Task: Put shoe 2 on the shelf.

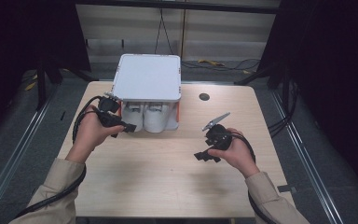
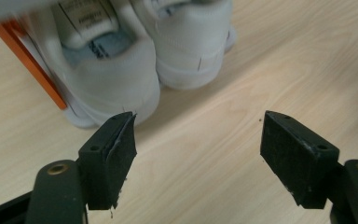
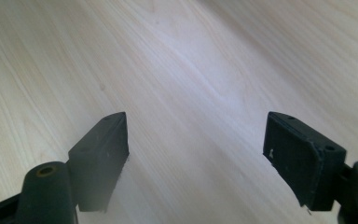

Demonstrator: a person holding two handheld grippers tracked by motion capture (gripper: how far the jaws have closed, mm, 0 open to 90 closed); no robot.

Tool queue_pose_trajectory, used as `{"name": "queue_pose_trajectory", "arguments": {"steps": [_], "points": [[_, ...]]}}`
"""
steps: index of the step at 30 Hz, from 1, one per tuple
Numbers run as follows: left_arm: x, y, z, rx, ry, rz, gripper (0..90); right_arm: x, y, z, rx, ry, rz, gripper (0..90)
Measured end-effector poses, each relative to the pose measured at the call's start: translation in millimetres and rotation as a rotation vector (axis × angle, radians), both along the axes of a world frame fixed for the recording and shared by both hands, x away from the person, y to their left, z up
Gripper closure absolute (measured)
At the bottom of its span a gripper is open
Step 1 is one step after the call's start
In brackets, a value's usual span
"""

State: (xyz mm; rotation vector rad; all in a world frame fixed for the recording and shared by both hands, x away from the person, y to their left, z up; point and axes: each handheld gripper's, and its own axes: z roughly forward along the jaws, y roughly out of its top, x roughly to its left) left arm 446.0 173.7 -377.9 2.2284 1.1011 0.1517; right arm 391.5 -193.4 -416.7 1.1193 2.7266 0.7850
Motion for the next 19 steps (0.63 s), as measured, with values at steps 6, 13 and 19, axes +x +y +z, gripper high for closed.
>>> {"name": "queue_pose_trajectory", "arguments": {"steps": [6, 13, 19], "points": [[-13.4, 11.4, -27.1, 0.005, 0.021, 0.006, 25.1, -14.7, -20.2, -6.8, -0.001, -0.002, -0.027, 20.7], [-29.9, 21.1, -49.4, -0.010, 0.039, 0.011, 23.5, -39.9, -47.3, -18.2, 0.016, -0.039, -0.076, 19.7], [-35.5, 24.1, -57.0, -0.004, 0.052, -0.004, 21.7, -57.3, -57.8, -29.9, -0.003, -0.055, -0.117, 19.7]]}}
